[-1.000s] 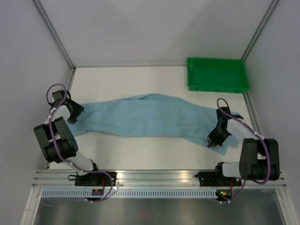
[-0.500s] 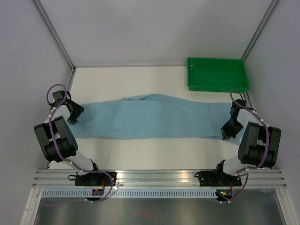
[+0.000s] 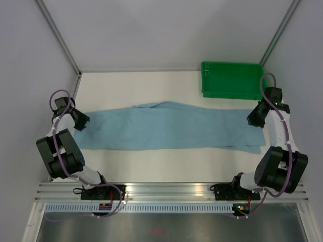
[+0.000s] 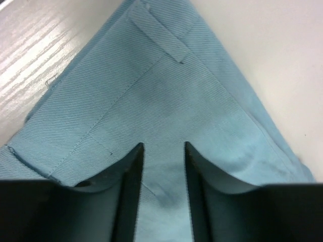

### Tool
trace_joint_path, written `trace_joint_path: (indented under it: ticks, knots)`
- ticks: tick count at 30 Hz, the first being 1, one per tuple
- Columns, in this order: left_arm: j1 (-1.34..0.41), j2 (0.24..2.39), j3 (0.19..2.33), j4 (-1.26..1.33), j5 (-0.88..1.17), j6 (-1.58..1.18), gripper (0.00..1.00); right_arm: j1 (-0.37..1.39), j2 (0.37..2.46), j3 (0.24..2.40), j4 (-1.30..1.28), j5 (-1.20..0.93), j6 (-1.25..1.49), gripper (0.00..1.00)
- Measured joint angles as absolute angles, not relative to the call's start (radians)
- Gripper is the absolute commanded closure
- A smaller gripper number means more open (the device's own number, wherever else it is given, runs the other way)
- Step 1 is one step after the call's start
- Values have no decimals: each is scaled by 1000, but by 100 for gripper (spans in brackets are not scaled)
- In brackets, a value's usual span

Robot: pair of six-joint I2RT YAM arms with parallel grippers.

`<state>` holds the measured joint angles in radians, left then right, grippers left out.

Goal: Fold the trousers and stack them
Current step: Fold the trousers

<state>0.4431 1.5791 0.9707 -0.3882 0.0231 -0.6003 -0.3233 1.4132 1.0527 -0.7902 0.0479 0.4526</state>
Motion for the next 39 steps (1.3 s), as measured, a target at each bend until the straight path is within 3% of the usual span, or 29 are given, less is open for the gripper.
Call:
trace_joint_path:
  ticks: [4, 5, 17, 39]
  knots:
    - [443, 1529, 965, -389, 60, -589, 85, -316, 1350, 1203, -746, 30, 421, 100]
    - [443, 1522, 962, -387, 65, -587, 98, -316, 1350, 1210, -724, 27, 416, 100]
    - [441, 1726, 974, -357, 123, -677, 98, -294, 1732, 1053, -581, 0, 414, 100]
    - [437, 1890, 1216, -522, 68, -672, 98, -371, 1787, 1081, -554, -52, 397, 100]
